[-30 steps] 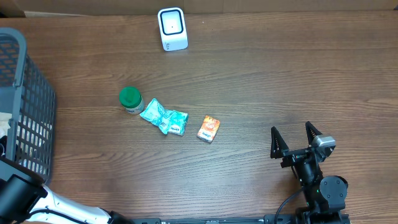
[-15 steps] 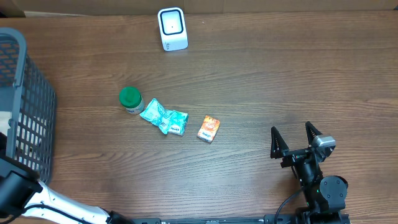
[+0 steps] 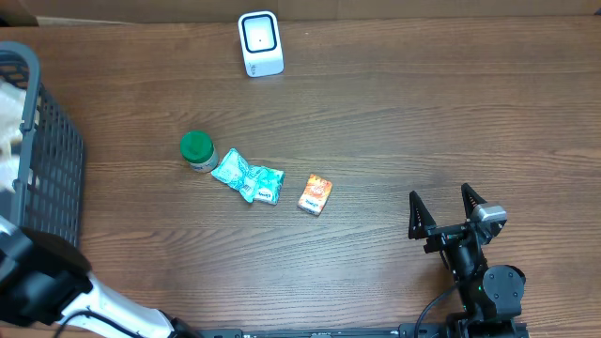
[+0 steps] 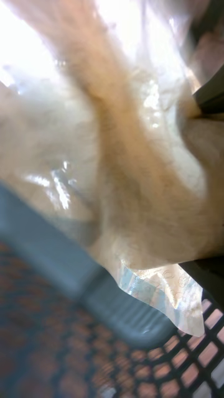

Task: Scan the item barcode
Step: 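Carry the clear pouch out and drop it right of the orange box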

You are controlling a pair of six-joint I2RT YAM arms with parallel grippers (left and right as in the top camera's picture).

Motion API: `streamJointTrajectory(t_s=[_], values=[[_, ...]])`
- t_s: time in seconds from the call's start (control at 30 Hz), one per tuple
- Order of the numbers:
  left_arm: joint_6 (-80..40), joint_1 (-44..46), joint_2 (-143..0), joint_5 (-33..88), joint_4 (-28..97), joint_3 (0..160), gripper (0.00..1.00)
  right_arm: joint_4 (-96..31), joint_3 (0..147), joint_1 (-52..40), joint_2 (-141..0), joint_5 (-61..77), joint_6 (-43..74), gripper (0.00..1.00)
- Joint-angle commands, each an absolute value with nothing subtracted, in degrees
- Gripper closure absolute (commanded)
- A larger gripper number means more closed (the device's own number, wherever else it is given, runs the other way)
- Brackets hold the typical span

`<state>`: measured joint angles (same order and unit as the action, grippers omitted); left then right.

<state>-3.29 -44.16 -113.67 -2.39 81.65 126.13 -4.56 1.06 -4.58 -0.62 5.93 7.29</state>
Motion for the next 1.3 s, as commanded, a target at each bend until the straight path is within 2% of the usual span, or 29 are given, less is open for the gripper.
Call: streamJointTrajectory(t_s=[0.0, 0.37, 0.5, 0.63, 0.9, 1.27], values=[[-6.5, -40.8, -105.84, -1.17, 81.65, 132.27, 0.73, -4.36, 0.45, -4.86, -0.16, 5.58, 7.42, 0.0], [-7.75, -30.09, -93.49, 2.9, 83.09, 136.07, 0.72, -4.38, 0.45, -4.86, -0.16, 5.58, 7.42, 0.0], [-7.75, -23.27, -92.55, 6.7, 85.1, 136.07, 0.72, -4.36, 0.45, -4.86, -0.16, 5.58, 7.4, 0.0], [-7.73, -12.8, -93.01, 8.47, 85.71, 134.02, 0.7, -4.36, 0.45, -4.86, -0.16, 5.58, 7.42, 0.0], [-7.75, 9.76, -99.48, 8.4, 83.37, 126.23, 0.7, -4.36, 0.45, -4.86, -0.16, 5.58, 7.42, 0.0], [-7.75, 26.26, -117.38, 11.68, 80.82, 123.42, 0.65, -4.38, 0.45, -4.86, -0.16, 5.58, 7.42, 0.0]])
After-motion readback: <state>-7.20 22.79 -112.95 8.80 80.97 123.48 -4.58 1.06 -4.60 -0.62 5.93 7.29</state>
